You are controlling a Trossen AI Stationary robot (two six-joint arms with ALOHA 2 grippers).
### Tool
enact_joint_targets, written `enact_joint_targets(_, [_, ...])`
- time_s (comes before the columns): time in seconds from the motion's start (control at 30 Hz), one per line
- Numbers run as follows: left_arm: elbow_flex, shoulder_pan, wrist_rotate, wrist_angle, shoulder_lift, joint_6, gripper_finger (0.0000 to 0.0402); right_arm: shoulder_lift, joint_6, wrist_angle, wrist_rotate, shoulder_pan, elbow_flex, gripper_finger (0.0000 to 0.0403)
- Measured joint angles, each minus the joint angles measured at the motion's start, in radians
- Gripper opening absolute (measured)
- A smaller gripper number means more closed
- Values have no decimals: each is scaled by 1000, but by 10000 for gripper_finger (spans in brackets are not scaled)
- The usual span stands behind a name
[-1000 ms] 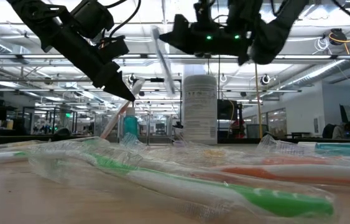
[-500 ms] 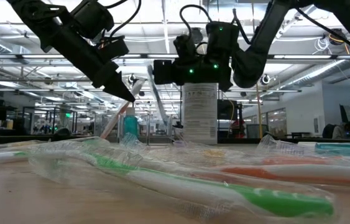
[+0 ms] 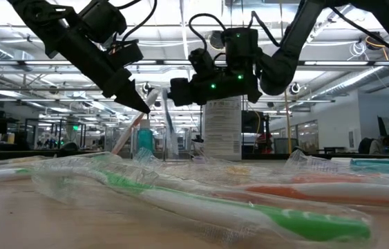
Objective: Pick & Place toothbrushing station
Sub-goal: Put the blue toothbrush into the transparent organizer, then put the green toothbrush into the transparent organizer
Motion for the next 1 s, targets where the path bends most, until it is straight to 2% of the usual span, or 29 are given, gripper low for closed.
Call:
enact_joint_targets(0.57, [0, 0, 0, 0, 0, -4, 21, -1, -50, 3, 0, 25, -1, 62])
enact_joint_targets(0.83, [0, 0, 0, 0, 0, -4, 21, -1, -166, 43, 2, 50, -1, 89])
enact_joint_targets(1.0, [0, 0, 0, 0, 0, -4, 21, -1, -176, 41, 12, 70, -1, 109])
